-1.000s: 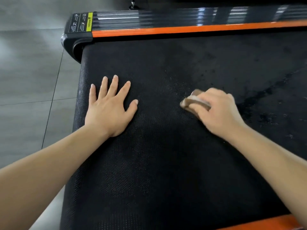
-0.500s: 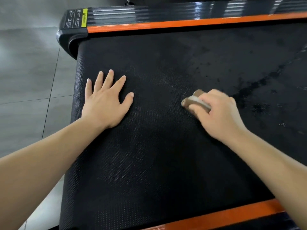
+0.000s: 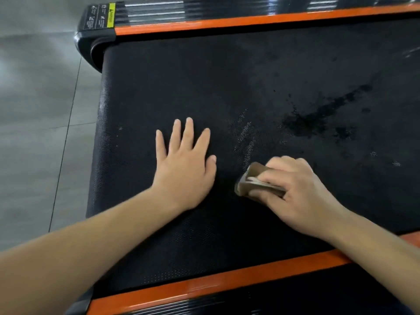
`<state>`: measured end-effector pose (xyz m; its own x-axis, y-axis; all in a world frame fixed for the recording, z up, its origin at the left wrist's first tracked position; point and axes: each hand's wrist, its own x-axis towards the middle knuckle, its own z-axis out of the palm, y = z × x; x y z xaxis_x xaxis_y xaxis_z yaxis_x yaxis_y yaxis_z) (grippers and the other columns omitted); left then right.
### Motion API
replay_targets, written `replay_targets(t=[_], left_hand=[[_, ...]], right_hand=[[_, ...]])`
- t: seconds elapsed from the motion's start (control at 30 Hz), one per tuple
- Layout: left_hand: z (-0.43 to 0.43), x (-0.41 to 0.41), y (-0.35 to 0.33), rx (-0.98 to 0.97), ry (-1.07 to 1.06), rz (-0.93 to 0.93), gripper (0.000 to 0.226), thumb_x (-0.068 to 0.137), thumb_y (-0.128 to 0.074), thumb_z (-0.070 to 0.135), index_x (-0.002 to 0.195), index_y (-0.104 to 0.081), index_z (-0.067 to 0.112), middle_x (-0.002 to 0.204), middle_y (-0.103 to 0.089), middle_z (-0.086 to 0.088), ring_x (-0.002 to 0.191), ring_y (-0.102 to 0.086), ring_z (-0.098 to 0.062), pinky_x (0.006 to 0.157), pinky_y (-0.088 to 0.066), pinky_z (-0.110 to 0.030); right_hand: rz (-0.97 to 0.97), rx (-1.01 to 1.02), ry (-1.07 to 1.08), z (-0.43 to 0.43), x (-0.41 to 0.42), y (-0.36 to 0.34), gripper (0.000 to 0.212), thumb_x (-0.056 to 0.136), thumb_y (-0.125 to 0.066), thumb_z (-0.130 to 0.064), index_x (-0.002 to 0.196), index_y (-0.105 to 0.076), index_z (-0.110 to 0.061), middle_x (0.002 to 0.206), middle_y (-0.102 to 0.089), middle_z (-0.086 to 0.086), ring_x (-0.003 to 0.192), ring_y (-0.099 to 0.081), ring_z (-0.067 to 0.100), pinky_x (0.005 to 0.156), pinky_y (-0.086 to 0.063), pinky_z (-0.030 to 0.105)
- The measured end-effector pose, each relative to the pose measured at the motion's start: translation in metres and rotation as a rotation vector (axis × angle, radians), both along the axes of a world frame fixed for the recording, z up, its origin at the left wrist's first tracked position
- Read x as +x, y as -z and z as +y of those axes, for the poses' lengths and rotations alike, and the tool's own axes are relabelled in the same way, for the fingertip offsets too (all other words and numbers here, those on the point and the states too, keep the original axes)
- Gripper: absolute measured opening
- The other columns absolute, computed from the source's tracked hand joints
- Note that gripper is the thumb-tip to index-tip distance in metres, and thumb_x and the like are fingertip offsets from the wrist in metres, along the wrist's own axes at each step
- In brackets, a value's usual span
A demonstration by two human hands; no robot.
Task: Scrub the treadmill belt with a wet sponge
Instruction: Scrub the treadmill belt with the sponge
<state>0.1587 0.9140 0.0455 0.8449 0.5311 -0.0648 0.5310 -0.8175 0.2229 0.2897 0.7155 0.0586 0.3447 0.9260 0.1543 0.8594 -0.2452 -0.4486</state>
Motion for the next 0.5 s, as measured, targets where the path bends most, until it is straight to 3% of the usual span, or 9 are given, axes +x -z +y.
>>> replay_targets(t=[0.07, 0.2, 0.37, 0.5], left_hand=[[-0.011, -0.003, 0.005, 0.058, 0.006, 0.01, 0.069, 0.099, -0.011, 0.049, 0.163, -0.014, 0.023, 0.172, 0.0, -0.012, 0.158, 0.009, -0.032, 0.124, 0.007, -0.058], [-0.012, -0.003, 0.006, 0.082, 0.008, 0.027, 0.071, 0.099, -0.011, 0.053, 0.163, -0.012, 0.023, 0.172, 0.0, -0.013, 0.158, 0.011, -0.031, 0.125, 0.008, -0.058], [-0.015, -0.002, 0.004, 0.097, -0.009, 0.044, 0.071, 0.099, -0.01, 0.053, 0.163, -0.011, 0.024, 0.172, 0.0, -0.011, 0.158, 0.01, -0.029, 0.125, 0.007, -0.057], [-0.016, -0.002, 0.003, 0.076, -0.022, 0.05, 0.067, 0.103, -0.017, 0.051, 0.164, -0.011, 0.025, 0.172, 0.002, -0.01, 0.158, 0.011, -0.028, 0.125, 0.008, -0.056]], right_hand=[[-0.046, -0.014, -0.006, -0.006, 0.014, -0.002, 0.027, 0.09, -0.056, -0.051, 0.081, -0.069, -0.03, 0.078, -0.048, -0.013, 0.076, -0.049, 0.015, 0.07, -0.033, 0.036], [-0.06, 0.011, 0.234, 0.001, 0.041, -0.006, 0.035, 0.087, -0.052, -0.055, 0.078, -0.069, -0.026, 0.075, -0.052, -0.009, 0.077, -0.053, 0.021, 0.072, -0.042, 0.042], [0.08, -0.089, -0.108, -0.038, -0.005, -0.008, 0.029, 0.09, -0.053, -0.058, 0.094, -0.075, -0.04, 0.08, -0.049, -0.015, 0.081, -0.047, 0.008, 0.075, -0.036, 0.035], [-0.031, -0.032, 0.042, -0.032, 0.021, -0.009, 0.033, 0.091, -0.052, -0.054, 0.093, -0.078, -0.035, 0.079, -0.049, -0.015, 0.08, -0.048, 0.012, 0.074, -0.041, 0.04]])
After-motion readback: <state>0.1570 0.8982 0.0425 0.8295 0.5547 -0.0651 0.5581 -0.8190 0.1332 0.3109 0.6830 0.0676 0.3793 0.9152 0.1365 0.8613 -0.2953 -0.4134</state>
